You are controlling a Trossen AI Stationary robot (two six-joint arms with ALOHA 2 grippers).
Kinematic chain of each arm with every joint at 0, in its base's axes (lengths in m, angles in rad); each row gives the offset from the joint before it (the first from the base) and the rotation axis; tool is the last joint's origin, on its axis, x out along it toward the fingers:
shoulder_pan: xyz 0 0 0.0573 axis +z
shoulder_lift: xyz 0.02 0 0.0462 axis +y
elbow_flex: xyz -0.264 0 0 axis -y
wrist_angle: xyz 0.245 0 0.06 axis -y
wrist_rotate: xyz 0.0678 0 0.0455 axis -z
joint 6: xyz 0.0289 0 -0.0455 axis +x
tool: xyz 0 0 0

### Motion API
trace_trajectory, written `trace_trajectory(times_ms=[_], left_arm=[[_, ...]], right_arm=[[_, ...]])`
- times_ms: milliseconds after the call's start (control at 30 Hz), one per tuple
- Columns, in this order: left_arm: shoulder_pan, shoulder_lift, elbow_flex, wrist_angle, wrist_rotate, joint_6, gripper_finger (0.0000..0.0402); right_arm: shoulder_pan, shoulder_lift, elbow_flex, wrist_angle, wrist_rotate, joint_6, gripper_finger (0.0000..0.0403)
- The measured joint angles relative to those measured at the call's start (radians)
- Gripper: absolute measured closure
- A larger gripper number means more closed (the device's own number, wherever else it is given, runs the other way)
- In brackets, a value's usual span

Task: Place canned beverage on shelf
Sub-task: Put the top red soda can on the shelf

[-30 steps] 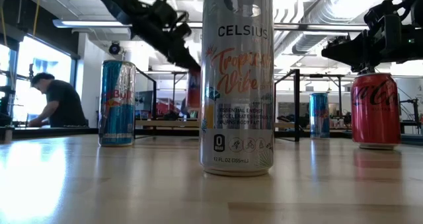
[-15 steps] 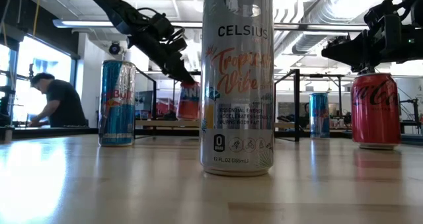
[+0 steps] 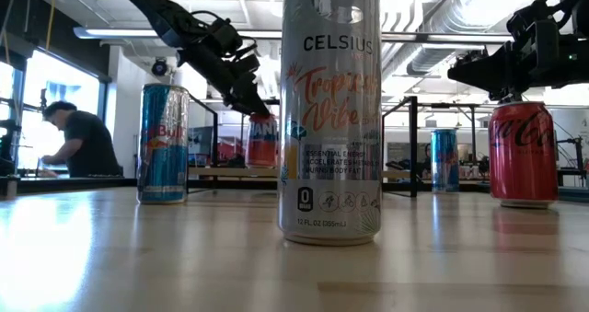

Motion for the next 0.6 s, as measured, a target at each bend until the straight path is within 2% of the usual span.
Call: trace_trajectory(times_ms=[600], left_arm=[[0.0, -0.048, 0.0, -0.064, -0.016, 0.004, 0.0122]], right_arm=[[0.0, 0.0, 0.0, 0.0, 0.0, 0.0, 0.0403]])
